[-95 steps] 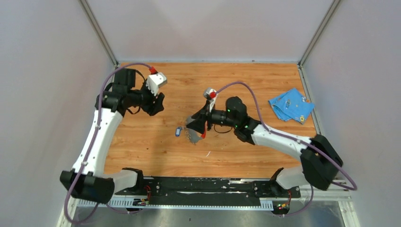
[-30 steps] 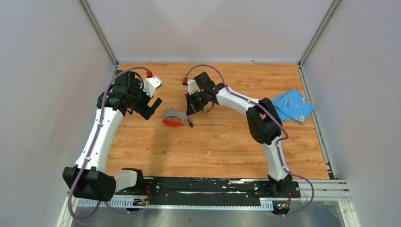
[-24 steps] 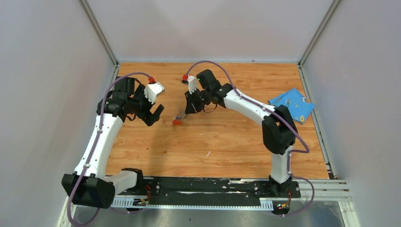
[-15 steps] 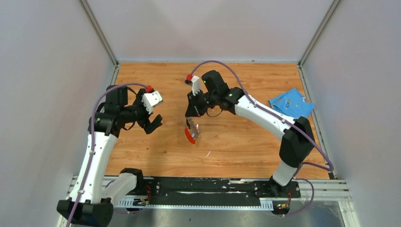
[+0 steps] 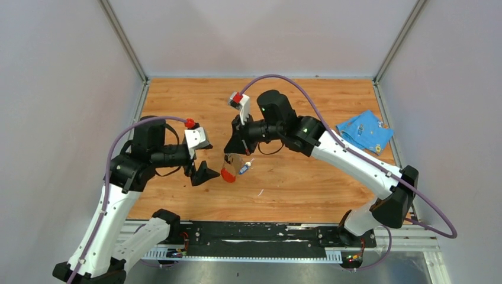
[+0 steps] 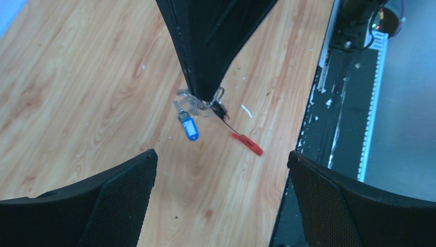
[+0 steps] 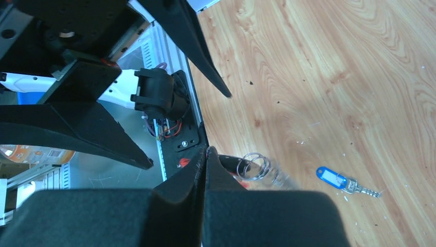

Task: Put the keys on the keyring
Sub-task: Adjust the keyring.

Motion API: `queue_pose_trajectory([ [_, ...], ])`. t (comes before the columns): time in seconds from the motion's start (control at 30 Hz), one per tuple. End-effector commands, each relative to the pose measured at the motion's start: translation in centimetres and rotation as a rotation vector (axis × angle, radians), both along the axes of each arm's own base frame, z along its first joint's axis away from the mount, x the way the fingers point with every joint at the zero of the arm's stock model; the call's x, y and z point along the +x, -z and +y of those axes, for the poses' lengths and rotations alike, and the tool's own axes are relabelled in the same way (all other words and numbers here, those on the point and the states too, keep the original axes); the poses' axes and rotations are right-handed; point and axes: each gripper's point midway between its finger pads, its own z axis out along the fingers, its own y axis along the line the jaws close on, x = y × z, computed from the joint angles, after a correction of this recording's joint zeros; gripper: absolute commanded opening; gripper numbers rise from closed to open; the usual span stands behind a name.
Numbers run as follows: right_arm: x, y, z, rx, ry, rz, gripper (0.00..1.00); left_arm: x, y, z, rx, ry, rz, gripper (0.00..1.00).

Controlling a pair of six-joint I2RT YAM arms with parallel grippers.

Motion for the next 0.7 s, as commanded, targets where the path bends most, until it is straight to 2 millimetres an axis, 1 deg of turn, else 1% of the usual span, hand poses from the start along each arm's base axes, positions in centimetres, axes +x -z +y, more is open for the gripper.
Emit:
queue_pose_trajectory([
  [0.0, -1.7, -2.6, 0.0, 0.012, 0.002, -0.038, 0.00, -0.7, -1.9, -1.4, -0.112, 0.002, 0.102, 1.00],
  [0.07, -2.0, -3.1, -0.1, 0.004, 0.008, -0.056, 0.00, -0.6, -2.6, -1.9, -0.167, -0.029, 0.143, 1.00],
  [0.17, -2.5, -3.6, -0.1, -0.013, 0.020, -0.080, 0.00, -0.8, -3.6, -2.3, -0.235, -0.040, 0.156, 1.00],
  [0.23, -2.8, -4.0, -0.2, -0.025, 0.023, -0.092, 0.00, -1.1, -3.5, -2.2, -0.236, -0.032, 0.136, 1.00],
  [0.33, -3.4, -4.4, -0.3, -0.031, 0.017, -0.088, 0.00, -1.1, -2.4, -1.7, -0.204, -0.033, 0.081, 0.91],
  [0.47, -3.9, -4.7, -0.4, -0.033, 0.002, -0.085, 0.00, -1.1, -1.2, -1.2, -0.158, -0.022, 0.015, 0.74],
  [0.57, -4.0, -4.9, -0.5, -0.029, -0.005, -0.086, 0.00, -1.5, -1.1, -1.3, -0.162, 0.000, 0.021, 0.64],
  [0.67, -4.3, -5.1, -0.4, -0.023, -0.019, -0.082, 0.00, -1.5, -1.0, -1.4, -0.161, 0.011, 0.023, 0.58],
])
